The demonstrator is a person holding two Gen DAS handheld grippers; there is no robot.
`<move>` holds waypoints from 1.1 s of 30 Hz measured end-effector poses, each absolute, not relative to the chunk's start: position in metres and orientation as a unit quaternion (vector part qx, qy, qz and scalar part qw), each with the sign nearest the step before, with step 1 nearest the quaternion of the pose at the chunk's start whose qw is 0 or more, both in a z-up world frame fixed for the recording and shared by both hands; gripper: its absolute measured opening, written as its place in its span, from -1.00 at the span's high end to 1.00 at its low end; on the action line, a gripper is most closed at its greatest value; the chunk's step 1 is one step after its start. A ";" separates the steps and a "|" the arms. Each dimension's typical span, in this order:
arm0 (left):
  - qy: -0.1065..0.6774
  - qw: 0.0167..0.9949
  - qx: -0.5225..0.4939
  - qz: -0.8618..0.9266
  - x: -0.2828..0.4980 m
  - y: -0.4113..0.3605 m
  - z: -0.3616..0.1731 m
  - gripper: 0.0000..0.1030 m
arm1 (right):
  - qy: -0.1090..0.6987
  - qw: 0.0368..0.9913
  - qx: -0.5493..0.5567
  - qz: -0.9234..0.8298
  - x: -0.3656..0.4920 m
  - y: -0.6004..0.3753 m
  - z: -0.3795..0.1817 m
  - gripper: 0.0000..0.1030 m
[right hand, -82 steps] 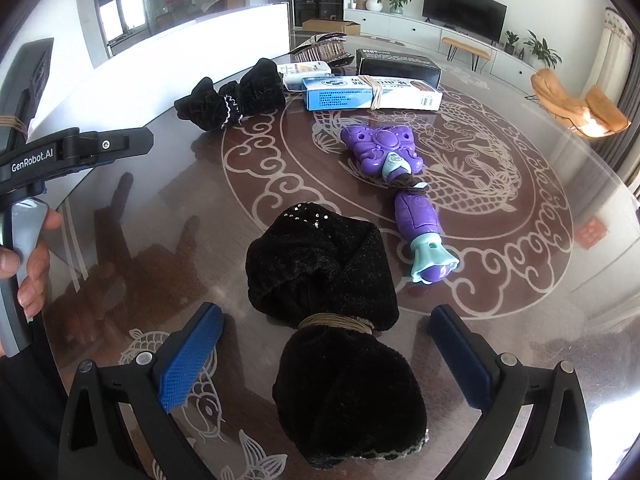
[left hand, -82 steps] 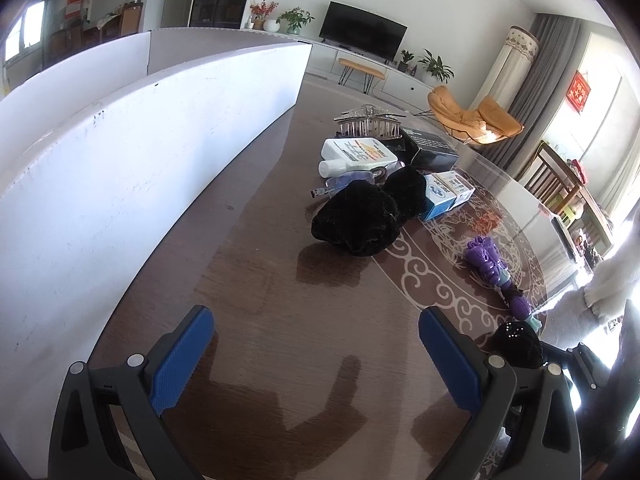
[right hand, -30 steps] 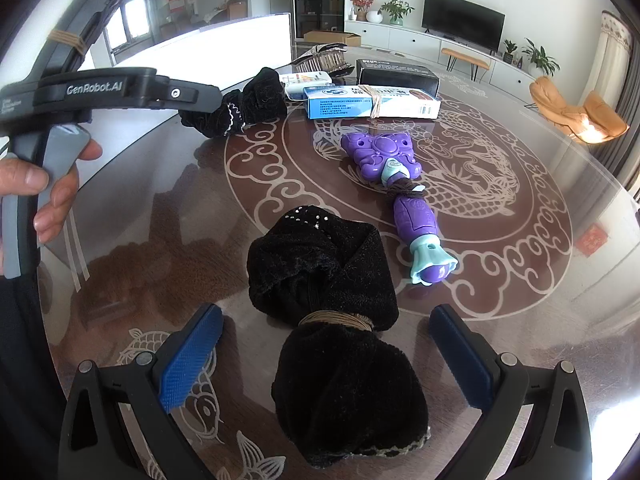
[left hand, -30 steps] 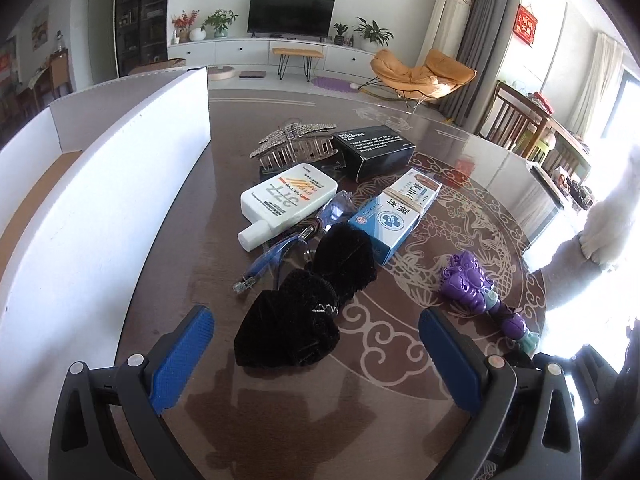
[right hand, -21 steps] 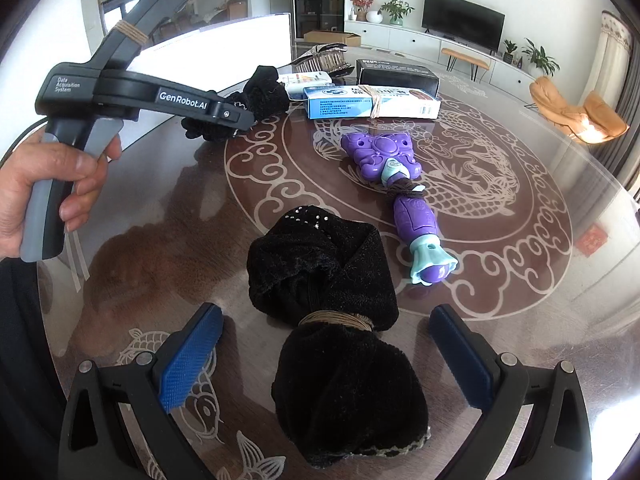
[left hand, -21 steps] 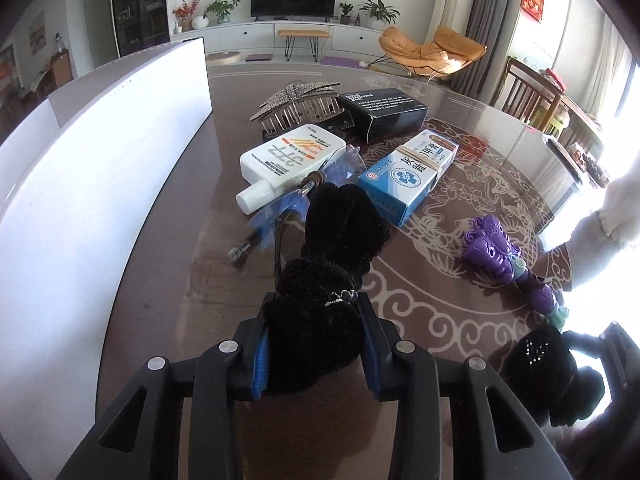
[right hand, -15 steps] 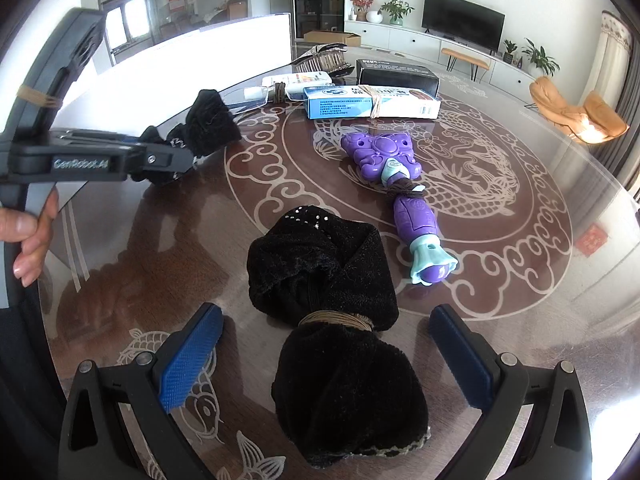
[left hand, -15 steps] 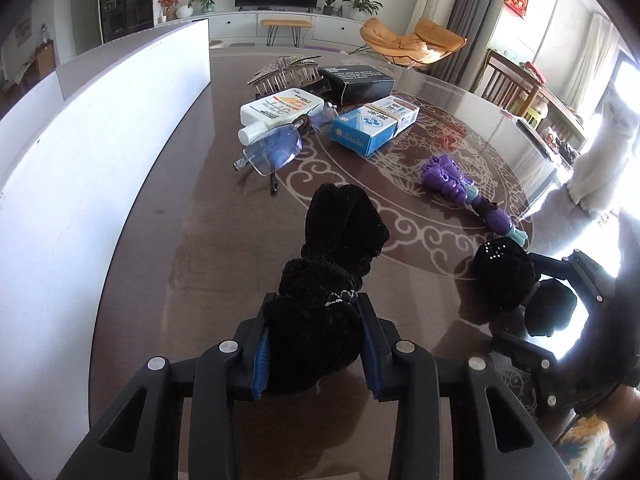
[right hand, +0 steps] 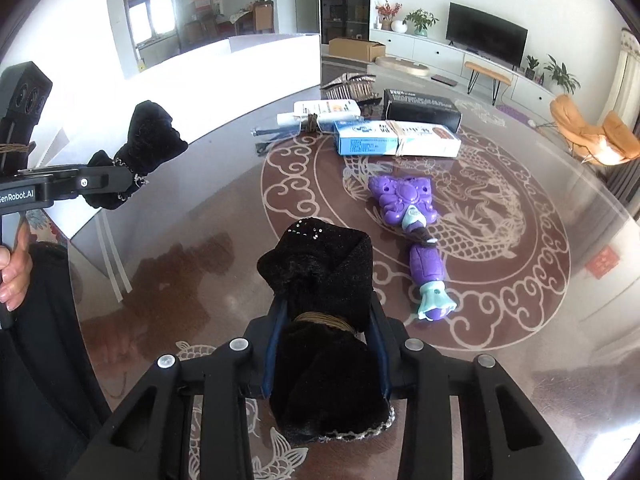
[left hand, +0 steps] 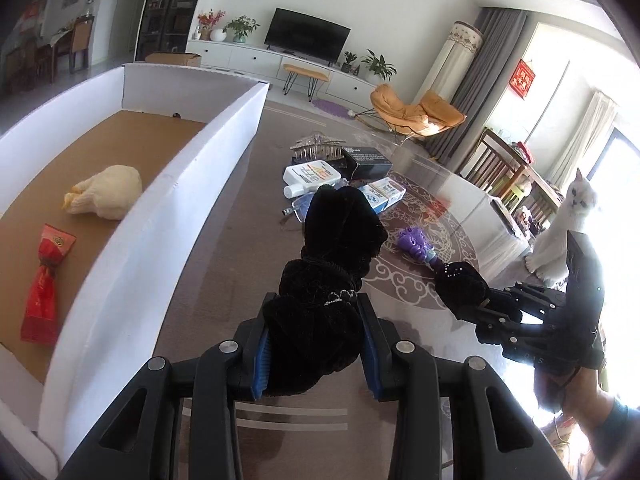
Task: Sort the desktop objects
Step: 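Carry both black plush items into the white bin and open both tools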
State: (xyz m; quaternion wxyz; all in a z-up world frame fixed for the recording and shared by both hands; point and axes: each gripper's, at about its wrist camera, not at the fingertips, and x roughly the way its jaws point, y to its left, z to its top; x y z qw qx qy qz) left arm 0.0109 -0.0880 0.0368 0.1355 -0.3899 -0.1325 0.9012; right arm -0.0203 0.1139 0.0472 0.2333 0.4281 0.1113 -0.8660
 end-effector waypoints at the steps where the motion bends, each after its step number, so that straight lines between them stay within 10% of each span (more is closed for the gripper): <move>1: -0.140 0.127 -0.379 0.906 0.014 -0.104 0.047 0.28 | 0.108 0.241 0.422 -0.867 -0.019 0.110 0.058 0.28; 16: -0.145 -0.093 -0.433 0.885 -0.041 -0.322 0.048 0.27 | 0.086 0.455 0.380 -0.801 -0.065 -0.175 0.150 0.26; 18: -0.139 -0.105 -0.455 0.873 -0.045 -0.328 0.038 -0.01 | 0.109 0.452 0.402 -0.789 -0.071 -0.211 0.131 0.22; 20: -0.146 -0.104 -0.468 0.865 -0.046 -0.330 0.030 -0.36 | 0.138 0.436 0.436 -0.775 -0.079 -0.238 0.107 -0.02; 23: -0.157 -0.106 -0.451 0.872 -0.036 -0.324 0.031 -0.39 | 0.150 0.430 0.456 -0.765 -0.085 -0.250 0.087 -0.81; 31: -0.165 -0.022 -0.374 0.913 -0.006 -0.236 0.080 -0.44 | 0.140 0.383 0.350 -0.843 -0.054 -0.154 0.129 -1.00; 33: -0.159 0.018 -0.352 0.922 0.004 -0.197 0.091 -0.76 | 0.145 0.354 0.316 -0.868 -0.041 -0.108 0.132 -1.00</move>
